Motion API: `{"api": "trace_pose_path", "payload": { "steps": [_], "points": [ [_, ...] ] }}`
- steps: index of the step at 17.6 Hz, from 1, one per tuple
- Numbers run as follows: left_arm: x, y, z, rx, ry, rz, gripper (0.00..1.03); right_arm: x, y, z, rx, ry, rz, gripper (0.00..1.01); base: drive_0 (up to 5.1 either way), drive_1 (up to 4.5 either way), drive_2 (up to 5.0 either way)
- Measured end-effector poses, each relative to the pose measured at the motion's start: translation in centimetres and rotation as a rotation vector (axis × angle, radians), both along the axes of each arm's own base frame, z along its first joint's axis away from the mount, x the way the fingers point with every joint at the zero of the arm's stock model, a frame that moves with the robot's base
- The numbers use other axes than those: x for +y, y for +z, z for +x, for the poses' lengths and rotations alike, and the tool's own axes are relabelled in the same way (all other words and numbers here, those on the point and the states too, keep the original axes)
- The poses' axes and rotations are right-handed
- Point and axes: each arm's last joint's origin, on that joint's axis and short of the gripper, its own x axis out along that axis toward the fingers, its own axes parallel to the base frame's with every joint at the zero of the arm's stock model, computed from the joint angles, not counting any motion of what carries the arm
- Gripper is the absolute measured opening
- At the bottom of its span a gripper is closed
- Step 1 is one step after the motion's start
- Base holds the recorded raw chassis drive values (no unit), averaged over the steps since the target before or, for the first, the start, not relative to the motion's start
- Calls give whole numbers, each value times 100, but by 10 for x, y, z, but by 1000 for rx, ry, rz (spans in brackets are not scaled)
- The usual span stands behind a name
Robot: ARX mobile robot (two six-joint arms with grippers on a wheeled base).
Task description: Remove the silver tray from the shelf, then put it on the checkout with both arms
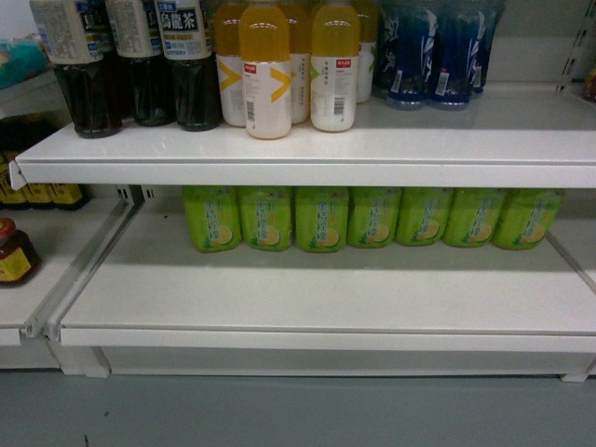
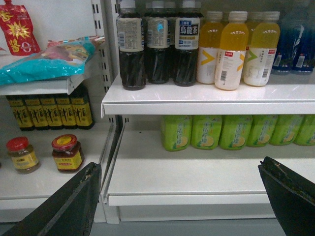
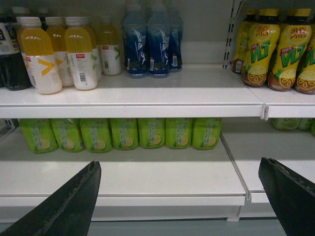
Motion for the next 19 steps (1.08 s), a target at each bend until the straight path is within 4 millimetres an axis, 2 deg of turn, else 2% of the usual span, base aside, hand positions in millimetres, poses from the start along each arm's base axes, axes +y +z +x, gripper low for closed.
{"api": "trace_pose_path", "payload": {
  "steps": [19],
  "points": [
    [0,0,0,2,0,0,98,0,0,0,2,0,0,98,0,0,0]
  ]
}}
